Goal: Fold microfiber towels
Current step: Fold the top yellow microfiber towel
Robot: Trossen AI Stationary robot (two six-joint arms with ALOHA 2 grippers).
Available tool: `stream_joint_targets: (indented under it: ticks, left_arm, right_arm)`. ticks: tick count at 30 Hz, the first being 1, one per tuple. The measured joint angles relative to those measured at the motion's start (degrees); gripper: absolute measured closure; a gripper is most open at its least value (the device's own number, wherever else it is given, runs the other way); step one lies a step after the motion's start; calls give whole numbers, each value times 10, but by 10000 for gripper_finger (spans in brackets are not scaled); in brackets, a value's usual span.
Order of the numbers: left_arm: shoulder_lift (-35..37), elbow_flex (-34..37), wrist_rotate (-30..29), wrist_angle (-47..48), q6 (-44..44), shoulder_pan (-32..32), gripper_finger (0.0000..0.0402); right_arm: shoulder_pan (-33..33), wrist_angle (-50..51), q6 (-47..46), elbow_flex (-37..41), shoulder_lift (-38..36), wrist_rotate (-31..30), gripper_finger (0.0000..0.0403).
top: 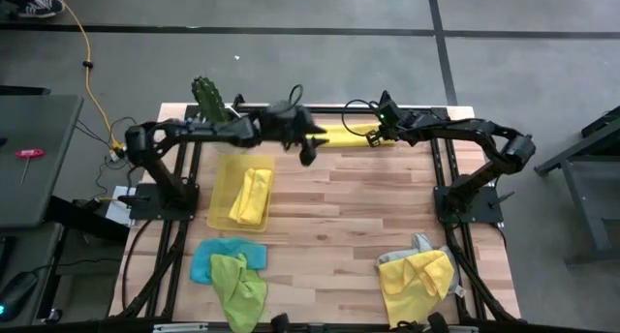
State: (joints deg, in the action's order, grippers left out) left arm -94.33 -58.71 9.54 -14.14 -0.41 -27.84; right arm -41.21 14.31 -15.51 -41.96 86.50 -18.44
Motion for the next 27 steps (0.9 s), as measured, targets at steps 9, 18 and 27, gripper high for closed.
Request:
stream_joint_targets:
  ticks: [9, 18, 27]
  left_arm:
    - [140, 200, -106, -265, -55, 39, 259]
    - [177, 212, -112, -264, -53, 61, 259]
    - [189, 212, -114, -258, 9, 74, 259]
  right_arm:
    - [10, -171, -22, 120, -25, 26, 402]
    - [6, -206, -37, 125, -25, 6, 403]
    - [-9, -139, -50, 124, -2, 8, 403]
